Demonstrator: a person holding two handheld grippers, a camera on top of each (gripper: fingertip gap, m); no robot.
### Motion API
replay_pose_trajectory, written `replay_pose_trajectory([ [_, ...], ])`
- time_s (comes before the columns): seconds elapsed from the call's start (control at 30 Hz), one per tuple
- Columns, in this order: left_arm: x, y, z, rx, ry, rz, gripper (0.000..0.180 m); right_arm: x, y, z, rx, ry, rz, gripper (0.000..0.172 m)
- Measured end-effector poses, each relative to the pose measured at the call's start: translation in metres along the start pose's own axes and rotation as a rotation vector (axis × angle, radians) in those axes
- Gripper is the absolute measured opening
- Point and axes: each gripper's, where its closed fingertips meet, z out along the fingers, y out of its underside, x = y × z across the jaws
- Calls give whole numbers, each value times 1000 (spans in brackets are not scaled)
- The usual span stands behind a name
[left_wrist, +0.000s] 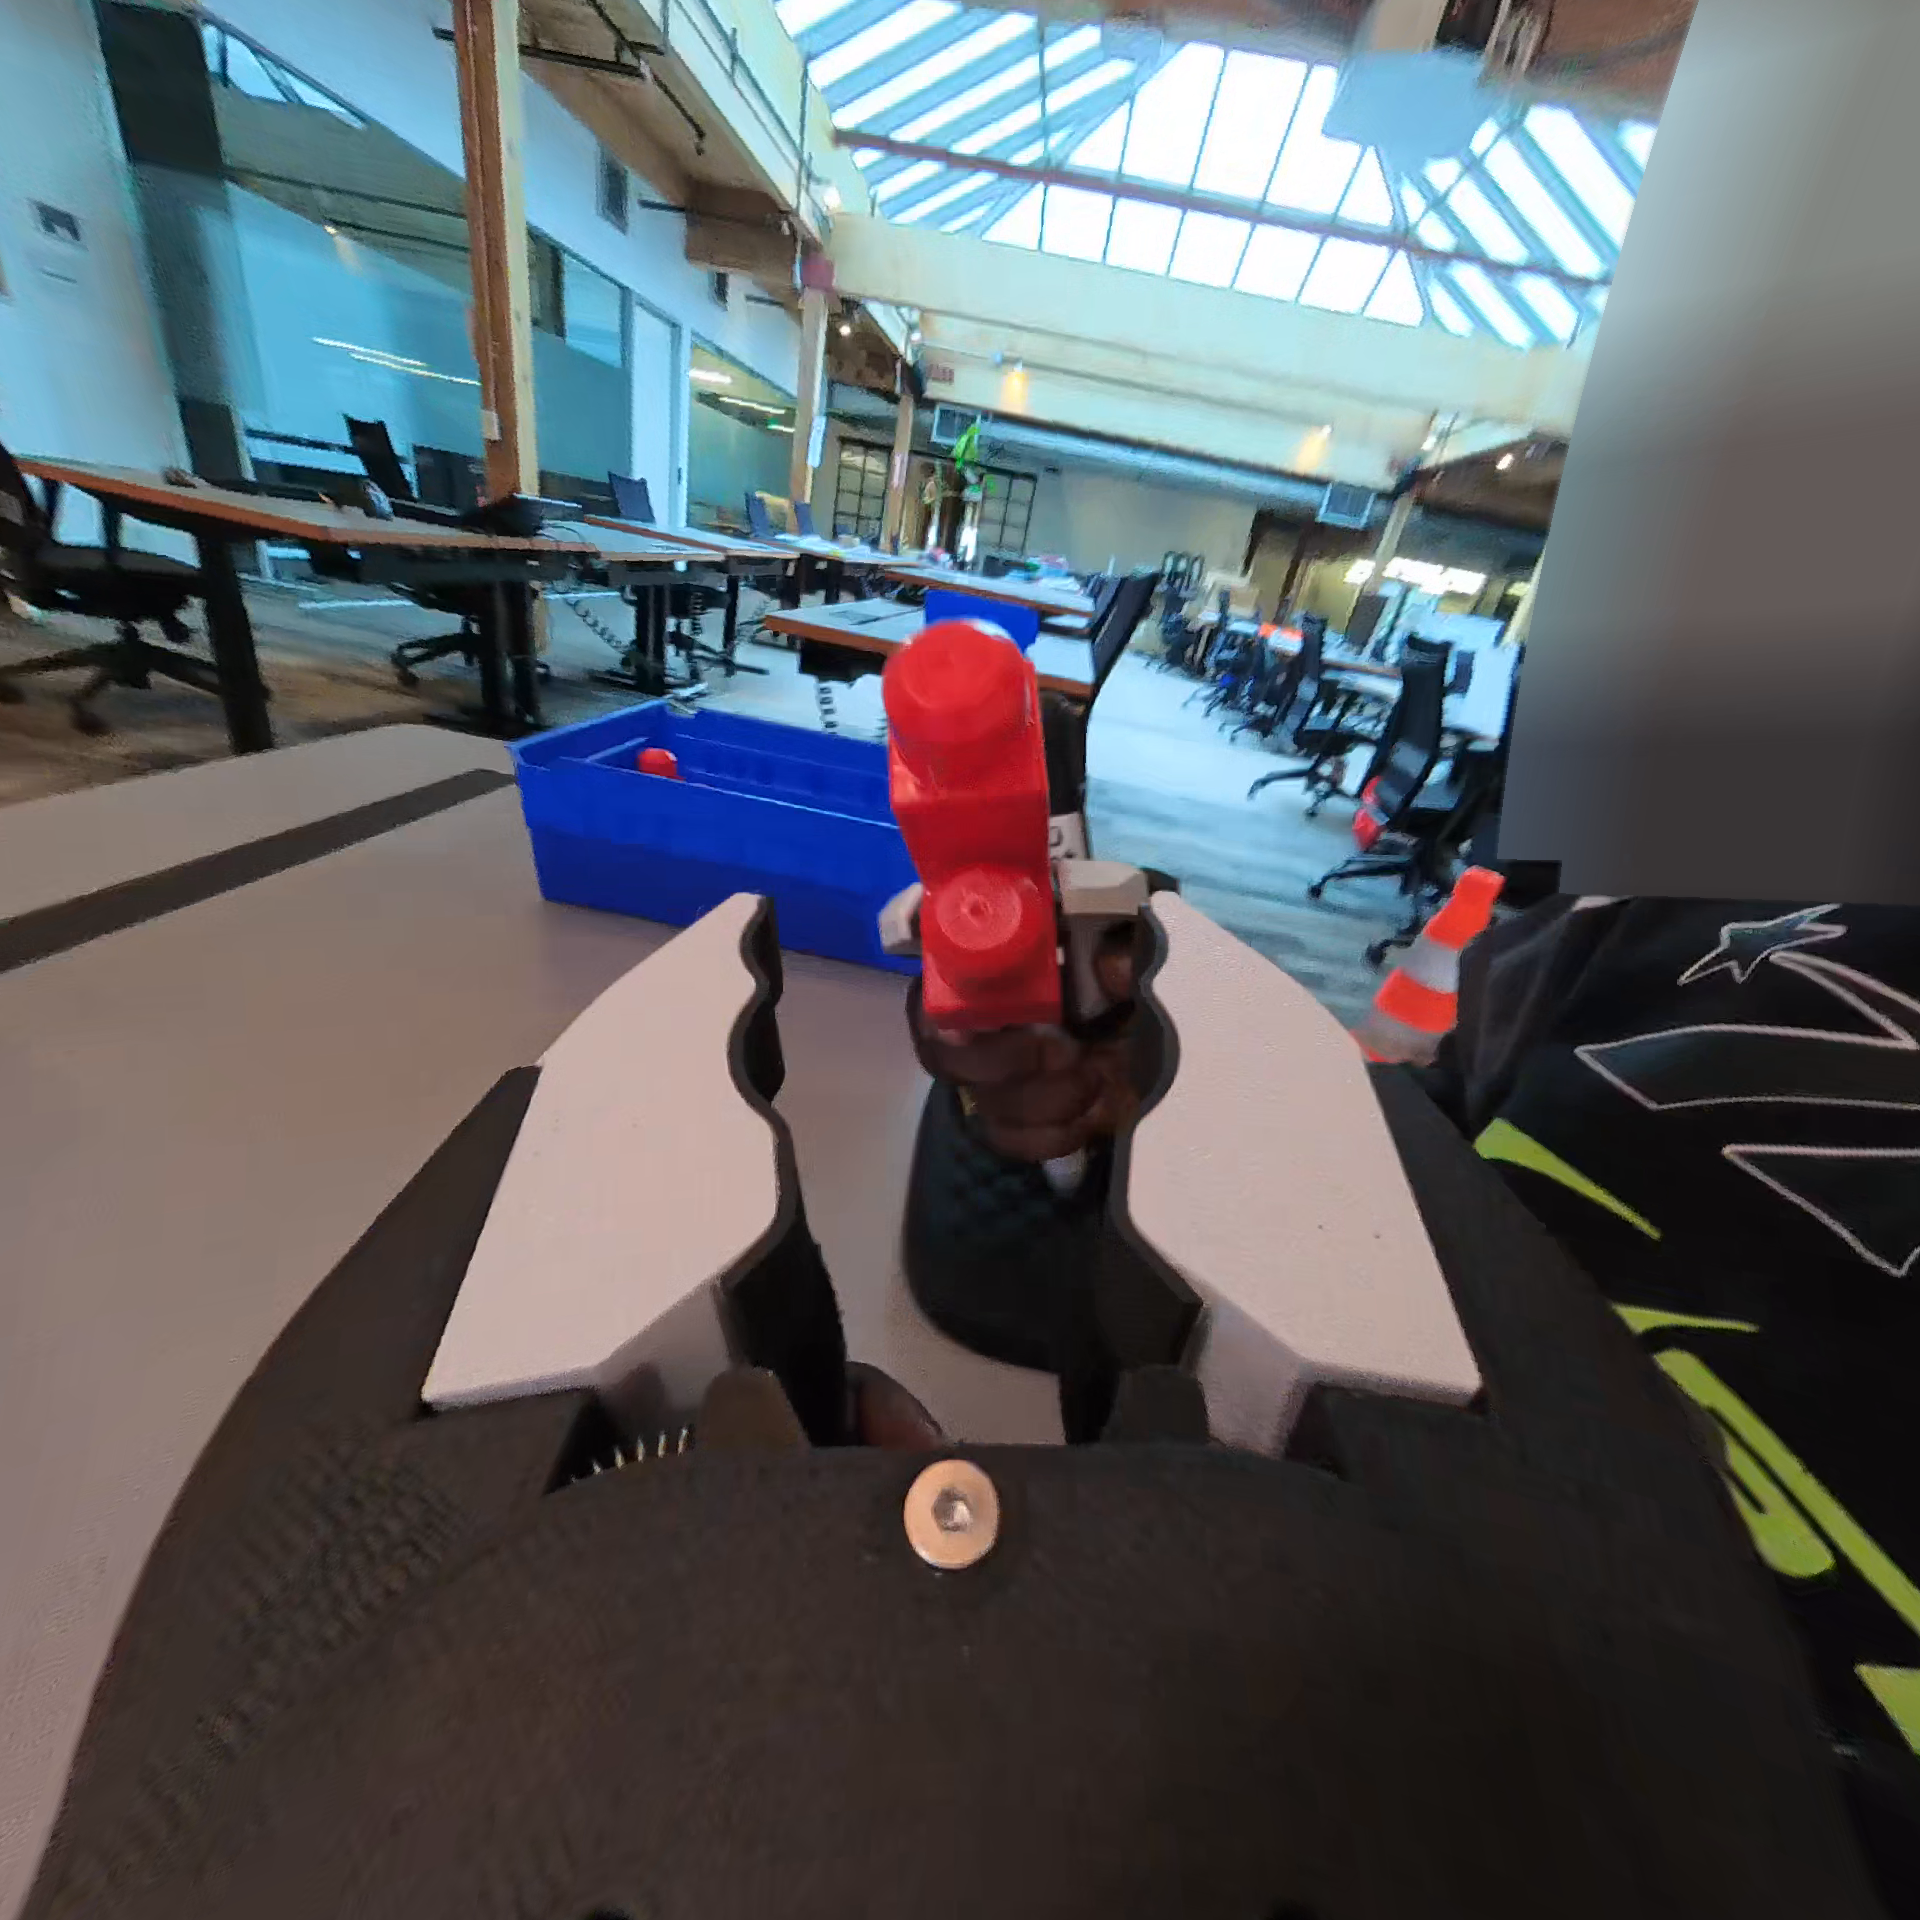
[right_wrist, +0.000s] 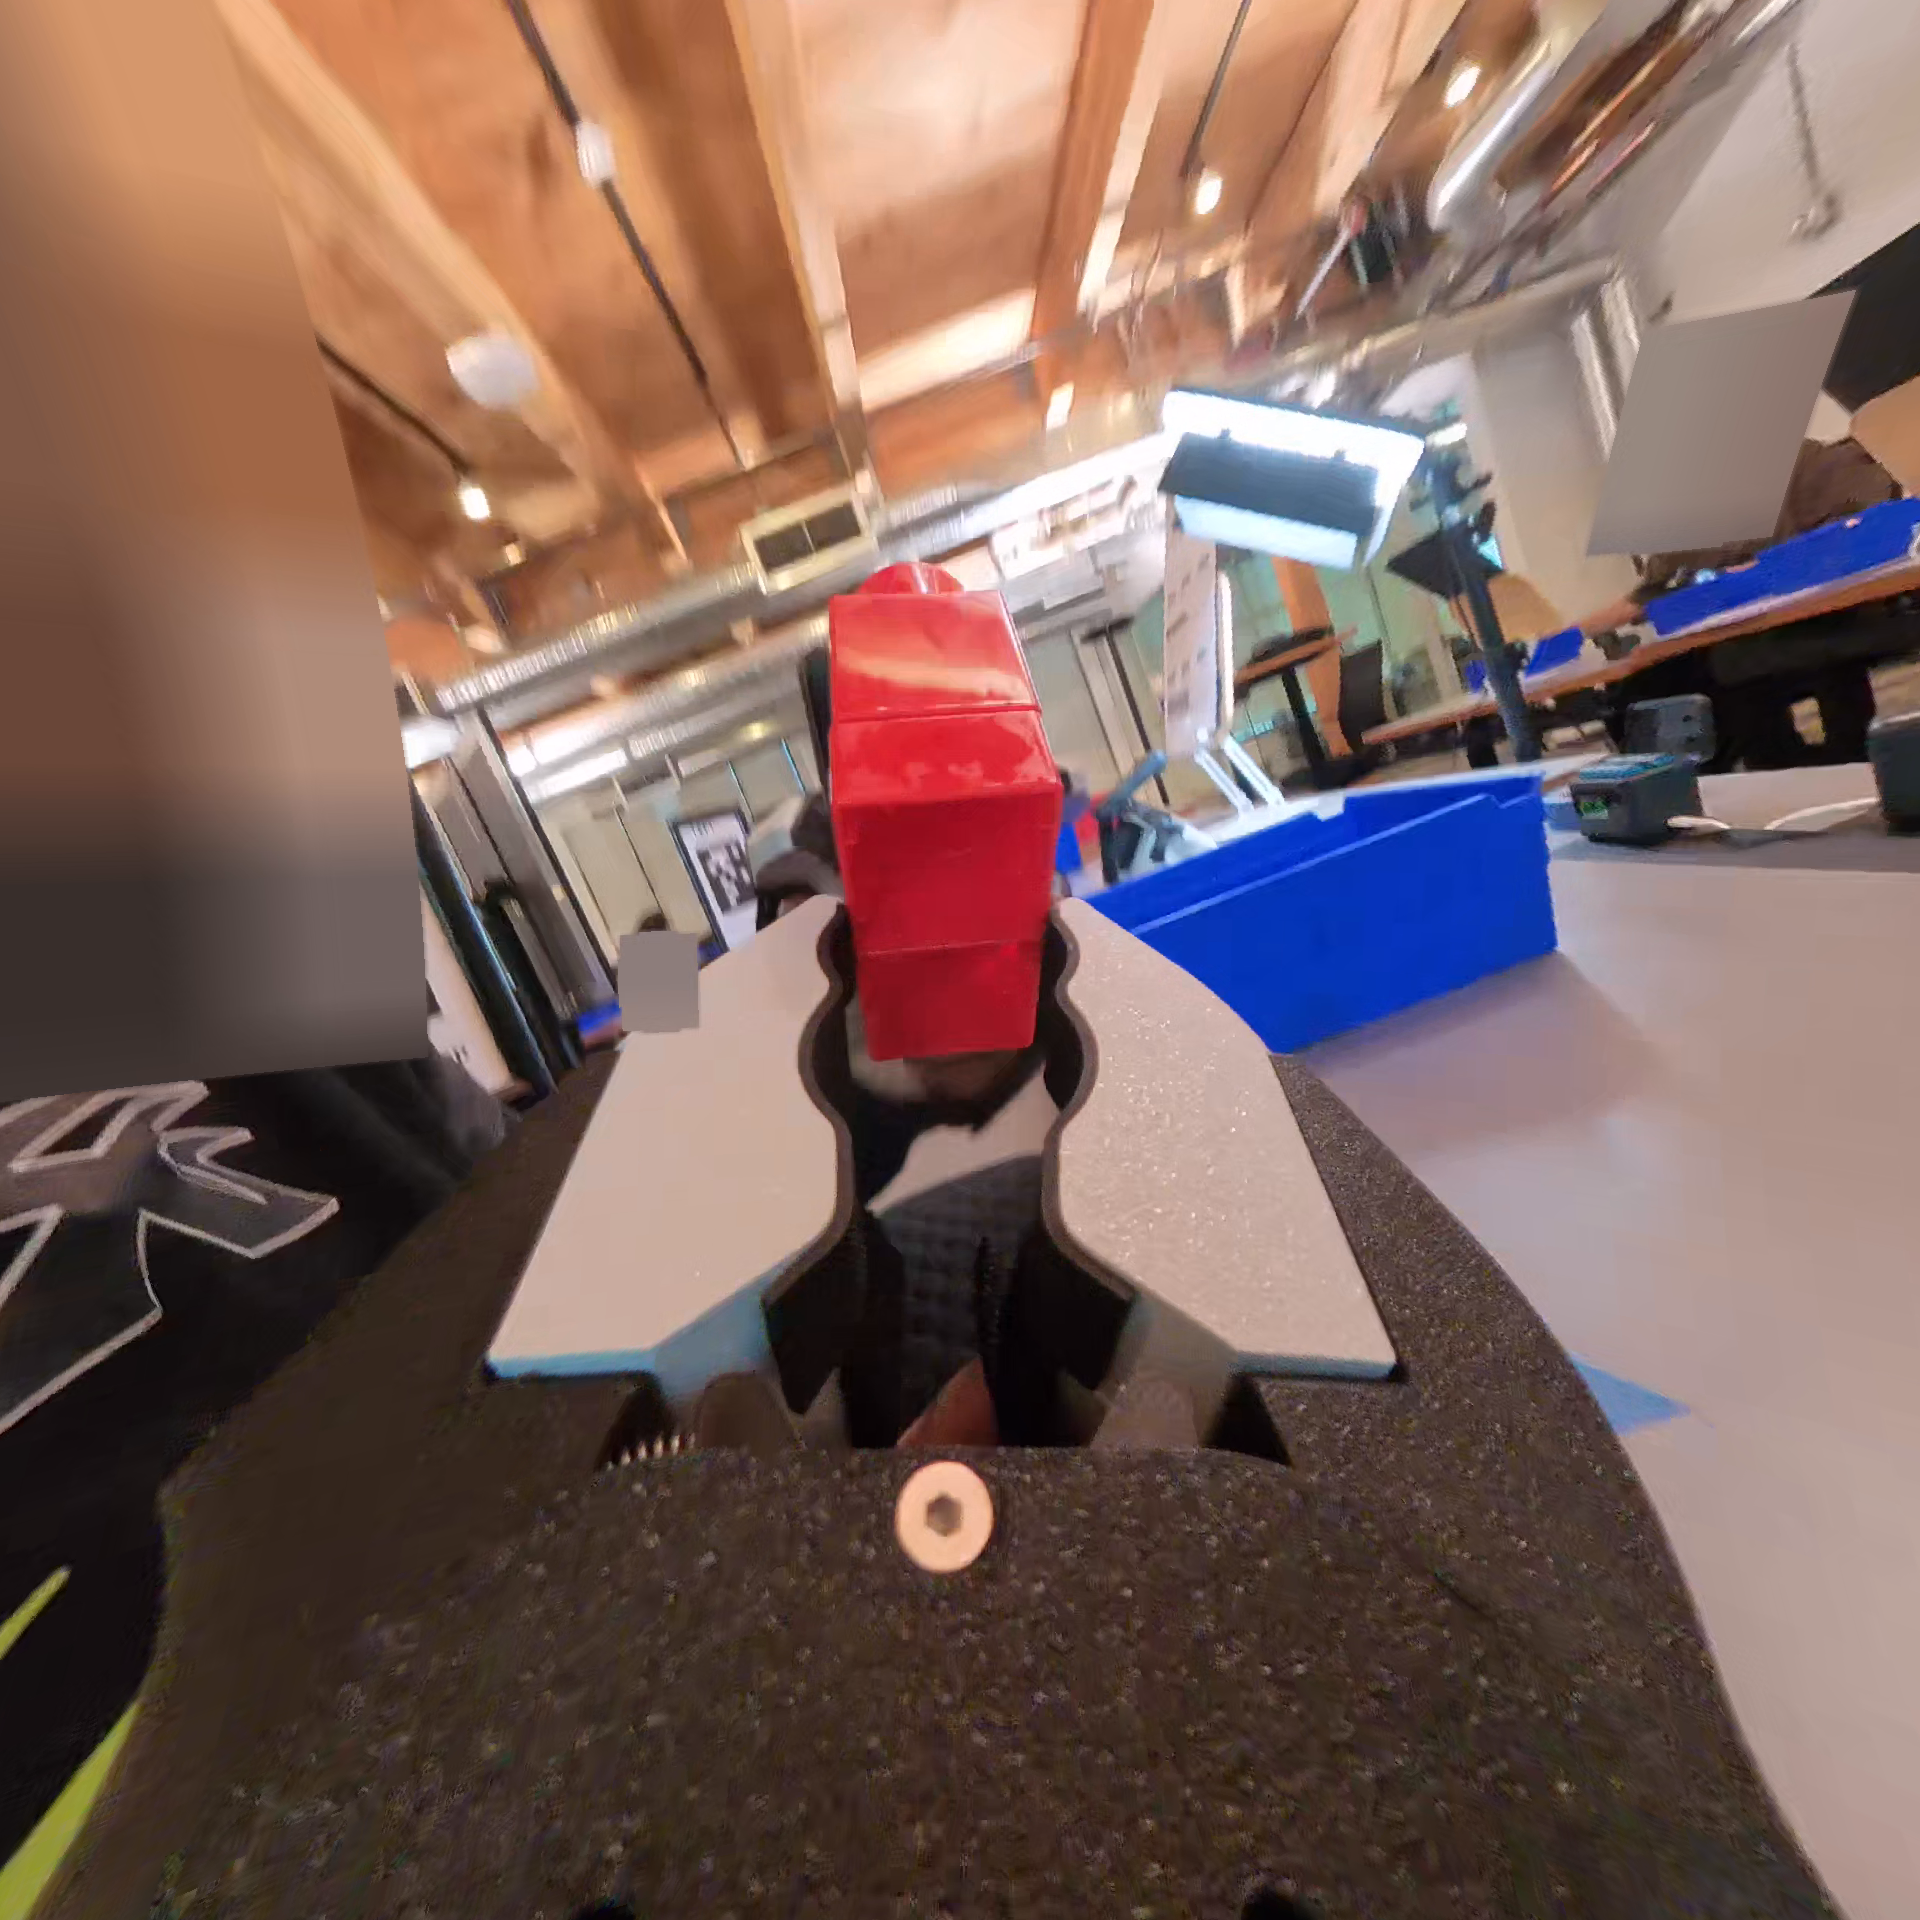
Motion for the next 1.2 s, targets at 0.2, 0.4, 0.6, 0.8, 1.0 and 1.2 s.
replay_pose_trajectory([
  [0.2, 3, 37, 28, -44, 9, -97, 64, 4, -8, -1, 183, 0, 100, 35],
  [0.4, 6, 39, 35, -12, 30, -130, 50, 4, -3, 2, 161, -2, 95, 35],
  [0.6, 6, 41, 32, -31, 39, -118, 35, 3, 1, 5, 148, -8, 98, 35],
  [0.8, -37, 55, 7, -287, -317, 149, 35, 36, 8, -10, -79, 235, -46, 53],
  [1.0, -70, 74, -11, -541, -641, 348, 35, 56, -3, -14, -486, 567, -520, 56],
  [1.2, -71, 83, -7, -601, -673, 417, 35, 63, 2, 8, -584, 630, -578, 51],
])
